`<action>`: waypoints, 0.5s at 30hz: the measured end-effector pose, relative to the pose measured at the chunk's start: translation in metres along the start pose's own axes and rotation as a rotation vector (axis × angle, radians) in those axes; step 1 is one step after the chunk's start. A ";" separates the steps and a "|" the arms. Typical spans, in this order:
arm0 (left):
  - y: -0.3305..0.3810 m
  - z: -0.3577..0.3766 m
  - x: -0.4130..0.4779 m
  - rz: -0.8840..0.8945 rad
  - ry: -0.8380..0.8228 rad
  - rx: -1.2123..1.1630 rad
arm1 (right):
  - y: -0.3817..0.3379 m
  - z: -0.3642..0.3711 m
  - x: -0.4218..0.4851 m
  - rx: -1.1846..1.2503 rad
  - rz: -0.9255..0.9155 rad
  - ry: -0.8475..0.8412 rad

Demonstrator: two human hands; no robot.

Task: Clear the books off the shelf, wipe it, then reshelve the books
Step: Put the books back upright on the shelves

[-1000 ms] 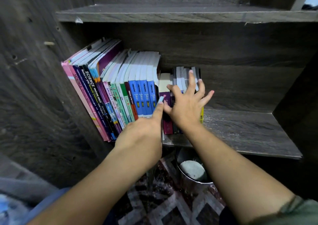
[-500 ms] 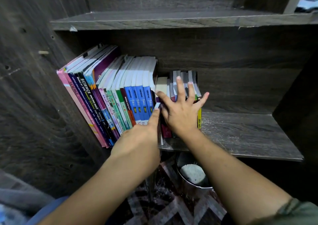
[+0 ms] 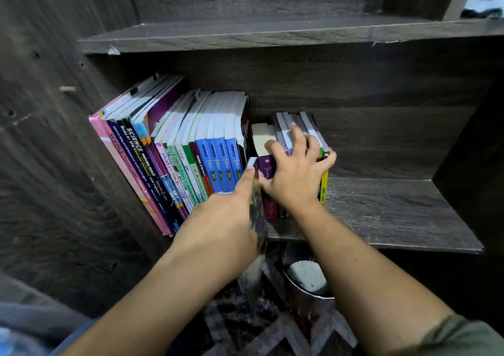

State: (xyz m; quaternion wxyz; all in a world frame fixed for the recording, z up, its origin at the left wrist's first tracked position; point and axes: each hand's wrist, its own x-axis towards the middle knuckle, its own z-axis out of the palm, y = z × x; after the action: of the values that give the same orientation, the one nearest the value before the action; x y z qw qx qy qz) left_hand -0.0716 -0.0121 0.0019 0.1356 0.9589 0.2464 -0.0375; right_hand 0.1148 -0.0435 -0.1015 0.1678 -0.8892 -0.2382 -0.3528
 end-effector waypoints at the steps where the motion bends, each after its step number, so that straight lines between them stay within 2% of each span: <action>1: 0.000 -0.002 0.000 0.011 0.015 -0.017 | 0.003 -0.001 0.001 -0.005 0.003 -0.001; 5: 0.000 -0.006 0.005 0.043 0.091 -0.049 | 0.020 -0.007 0.002 -0.016 0.000 -0.027; 9: 0.003 -0.005 0.027 0.016 0.192 0.026 | 0.029 -0.012 0.002 -0.017 0.015 -0.053; 15: 0.014 0.028 0.064 -0.014 0.307 0.050 | 0.040 -0.015 -0.002 -0.052 -0.032 -0.106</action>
State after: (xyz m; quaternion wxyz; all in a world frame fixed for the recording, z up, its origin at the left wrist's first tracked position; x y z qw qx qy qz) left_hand -0.0090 -0.0027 -0.0305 0.0724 0.9548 0.2697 0.1023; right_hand 0.1268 -0.0851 -0.0979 0.1261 -0.9067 -0.2517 -0.3141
